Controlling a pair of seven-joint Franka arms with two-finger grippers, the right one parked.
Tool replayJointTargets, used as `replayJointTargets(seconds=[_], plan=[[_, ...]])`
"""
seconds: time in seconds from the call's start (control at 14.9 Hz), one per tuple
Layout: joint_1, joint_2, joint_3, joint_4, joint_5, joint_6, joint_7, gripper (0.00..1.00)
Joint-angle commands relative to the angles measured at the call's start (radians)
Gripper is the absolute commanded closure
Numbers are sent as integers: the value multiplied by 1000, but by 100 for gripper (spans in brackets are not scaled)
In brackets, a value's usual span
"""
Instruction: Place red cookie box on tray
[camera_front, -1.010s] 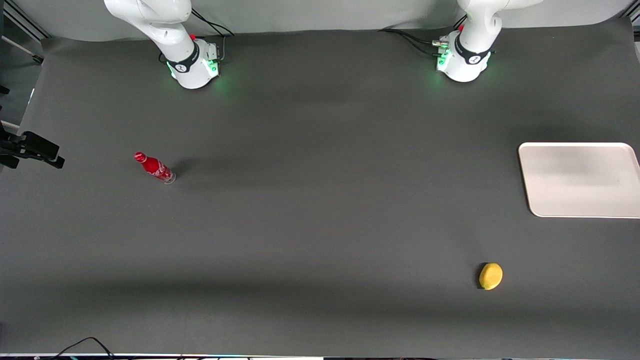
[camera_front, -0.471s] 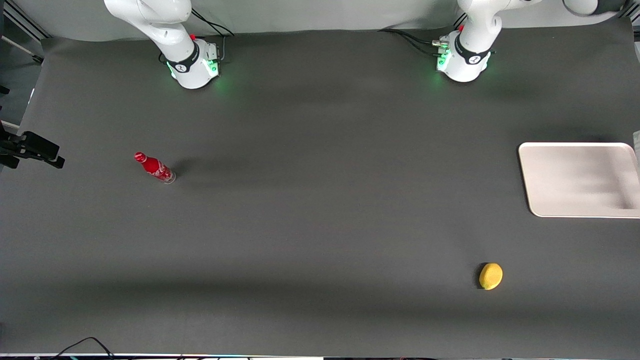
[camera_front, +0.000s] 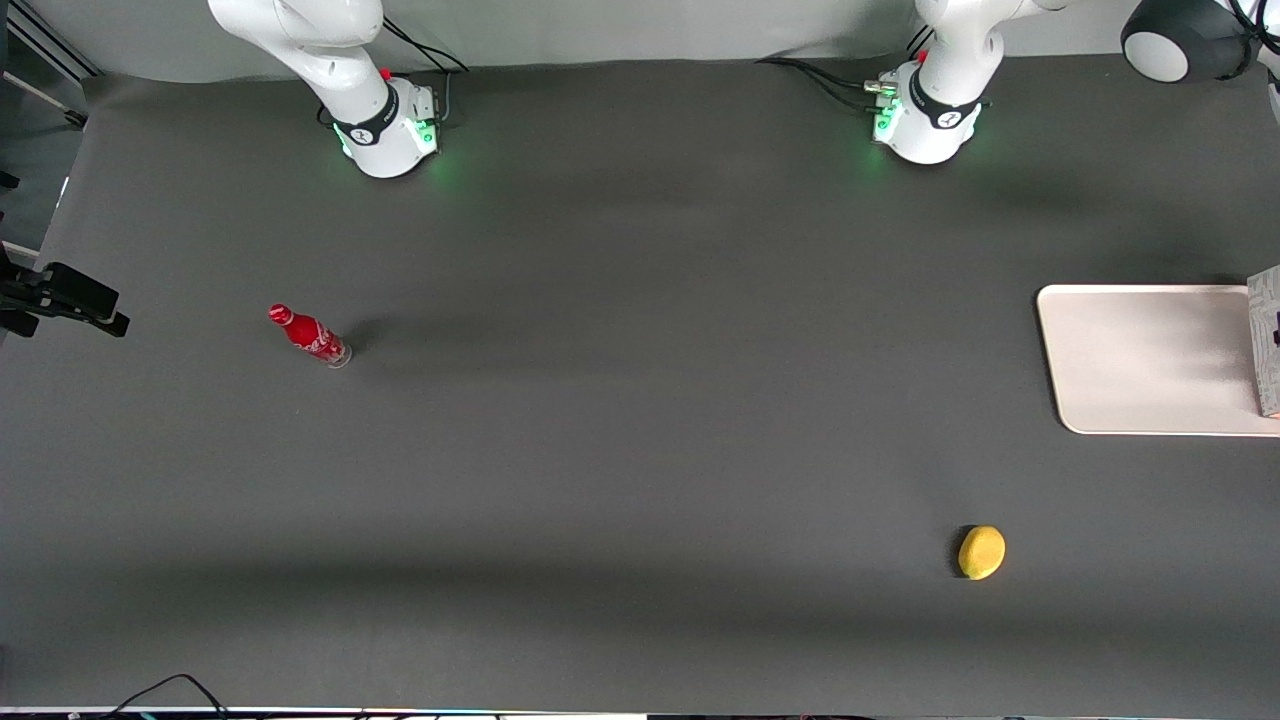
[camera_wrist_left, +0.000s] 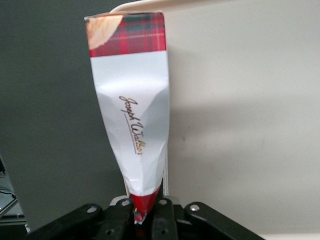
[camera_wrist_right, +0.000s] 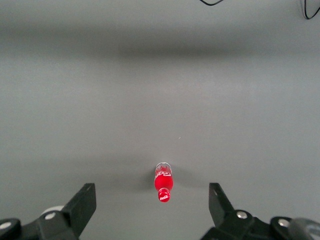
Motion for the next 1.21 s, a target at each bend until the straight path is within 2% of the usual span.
replayJointTargets(seconds=[0.0,0.2,0.4,0.47,0.67,0.81,0.94,1.01,1.14], plan=[[-7,-7,12,13,-34,-7,35,0],[-15,-59,15,25,-33,-47,27,0],[-32,-164,40,92,-14,-240,-31,0],[-37,-206,44,122,10,-317,-72,0],[-63,-342,25,241,152,-580,-287,0],[-69,-466,-56,281,229,-735,-439,0],[-66,-611,-205,275,349,-829,-618,0],[-64,-672,-272,266,381,-887,-713,0],[-64,-766,-388,243,386,-996,-856,0]])
